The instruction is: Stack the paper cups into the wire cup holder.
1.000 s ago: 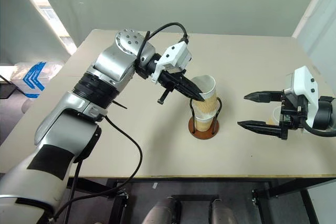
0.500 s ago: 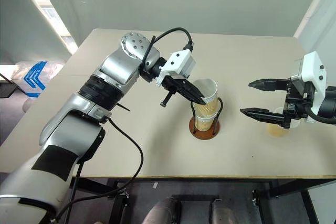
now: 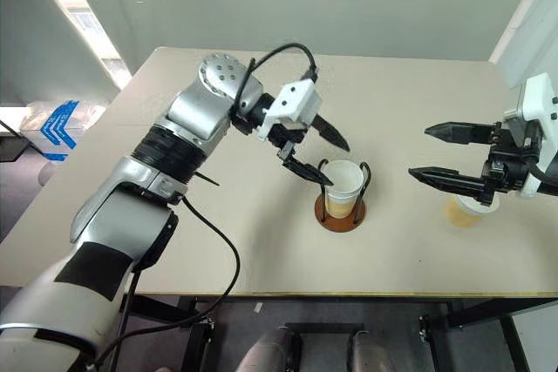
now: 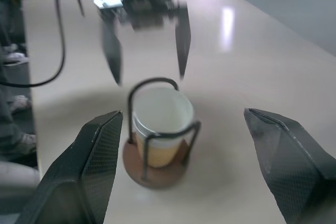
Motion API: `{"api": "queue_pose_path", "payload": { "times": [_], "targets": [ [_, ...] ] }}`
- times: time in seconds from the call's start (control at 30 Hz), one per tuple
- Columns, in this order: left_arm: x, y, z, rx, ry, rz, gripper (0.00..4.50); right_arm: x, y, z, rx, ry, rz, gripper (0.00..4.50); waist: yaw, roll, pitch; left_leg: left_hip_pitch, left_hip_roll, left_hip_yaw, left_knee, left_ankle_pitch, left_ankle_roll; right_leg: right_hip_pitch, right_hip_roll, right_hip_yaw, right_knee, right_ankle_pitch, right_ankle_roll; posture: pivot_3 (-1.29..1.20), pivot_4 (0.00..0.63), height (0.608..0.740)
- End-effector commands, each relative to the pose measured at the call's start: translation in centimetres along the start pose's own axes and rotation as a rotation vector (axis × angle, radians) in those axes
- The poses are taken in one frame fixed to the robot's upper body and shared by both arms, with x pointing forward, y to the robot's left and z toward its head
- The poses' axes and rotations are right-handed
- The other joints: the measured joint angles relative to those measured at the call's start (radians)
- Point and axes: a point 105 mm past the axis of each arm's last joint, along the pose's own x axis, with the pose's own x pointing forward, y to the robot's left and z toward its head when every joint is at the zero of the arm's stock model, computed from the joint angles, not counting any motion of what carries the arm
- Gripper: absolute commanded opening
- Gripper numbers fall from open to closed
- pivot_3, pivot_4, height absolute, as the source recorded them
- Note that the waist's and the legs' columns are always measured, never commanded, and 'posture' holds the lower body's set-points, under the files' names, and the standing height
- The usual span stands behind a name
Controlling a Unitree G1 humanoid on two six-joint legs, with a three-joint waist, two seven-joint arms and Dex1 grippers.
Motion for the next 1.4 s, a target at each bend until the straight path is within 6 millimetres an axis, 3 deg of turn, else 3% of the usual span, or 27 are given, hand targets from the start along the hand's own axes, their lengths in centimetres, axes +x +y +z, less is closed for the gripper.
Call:
{"api": "queue_pose_path", "payload": {
  "times": [0.03, 0.1, 0.23, 0.37, 0.6, 0.83, 0.93, 1.23, 1.33, 1.4],
  "targets": [
    [-3.4, 0.6, 4.2, 0.042, -0.151, 0.076, 4.47, -0.5, -1.9, -1.5, 0.014, 0.115, -0.151, 3.92, -0.002, 0.0, 0.0, 0.0, 0.0, 0.0, 0.0, 0.0, 0.0, 0.0, 0.0, 0.0, 0.0, 0.0, 0.0, 0.0, 0.15, 0.74],
    [-5.1, 0.7, 4.3, 0.017, -0.18, 0.145, 4.47, -0.2, -1.9, -2.6, 0.022, 0.185, -0.168, 3.92, -0.003, 0.0, 0.0, 0.0, 0.0, 0.0, 0.0, 0.0, 0.0, 0.0, 0.0, 0.0, 0.0, 0.0, 0.0, 0.0, 0.15, 0.74],
    [-7.9, 0.2, 2.2, -0.064, -0.149, 0.291, 4.47, 0.1, -1.4, -4.8, 0.016, 0.29, -0.153, 3.92, -0.006, 0.003, -0.001, 0.002, 0.0, 0.001, -0.002, 0.0, 0.0, -0.001, 0.0, 0.0, 0.001, 0.0, 0.001, 0.0, 0.15, 0.74],
    [-9.6, -1.0, 0.3, -0.139, -0.119, 0.4, 4.47, -1.1, -2.6, -8.0, -0.057, 0.49, -0.202, 3.92, -0.007, 0.004, -0.001, 0.002, 0.0, 0.001, -0.001, 0.0, 0.0, 0.0, 0.0, 0.0, 0.001, -0.001, 0.001, 0.0, 0.15, 0.74],
    [-10.2, -2.0, -0.8, -0.193, -0.109, 0.488, 4.47, -3.2, -4.2, -11.3, -0.117, 0.688, -0.203, 3.92, 0.001, 0.003, -0.001, 0.001, 0.0, 0.0, 0.003, -0.001, 0.001, 0.001, -0.001, 0.0, 0.001, 0.0, 0.001, 0.0, 0.15, 0.74],
    [-10.3, -2.9, -1.6, -0.222, -0.087, 0.516, 4.47, -2.4, -4.4, -12.3, -0.14, 0.727, -0.125, 3.92, -0.01, 0.003, -0.001, 0.006, 0.0, 0.001, 0.0, 0.001, 0.0, 0.002, 0.0, 0.001, 0.002, 0.002, -0.002, 0.0, 0.15, 0.74],
    [-10.4, -3.4, -2.2, -0.234, -0.07, 0.521, 4.5, -1.4, -4.5, -12.6, -0.158, 0.718, -0.098, 3.35, -0.014, 0.003, -0.001, 0.007, 0.0, 0.001, -0.001, 0.001, 0.0, 0.003, 0.0, 0.001, 0.002, 0.002, -0.002, 0.0, 0.15, 0.74],
    [-11.4, -5.0, -4.1, -0.259, -0.012, 0.532, 4.5, -0.2, -4.4, -12.8, -0.189, 0.71, -0.028, 0.15, -0.015, 0.003, -0.001, 0.007, 0.0, 0.0, -0.002, 0.0, 0.0, 0.002, 0.0, 0.001, 0.002, 0.001, -0.005, 0.0, 0.15, 0.74],
    [-12.0, -5.7, -5.0, -0.289, -0.007, 0.538, 4.5, -0.4, -4.1, -11.2, -0.197, 0.669, 0.004, 0.03, -0.017, 0.003, -0.001, 0.006, 0.0, 0.0, -0.002, 0.0, 0.0, 0.002, 0.0, 0.001, 0.002, -0.002, -0.01, 0.0, 0.15, 0.74],
    [-12.4, -6.6, -5.8, -0.313, 0.002, 0.543, 4.5, 0.0, -3.9, -8.4, -0.224, 0.59, 0.019, 0.03, -0.019, 0.004, -0.001, 0.007, 0.0, 0.0, -0.003, 0.0, 0.0, 0.002, 0.0, 0.001, 0.002, -0.002, -0.011, 0.0, 0.15, 0.74]
  ]
}}
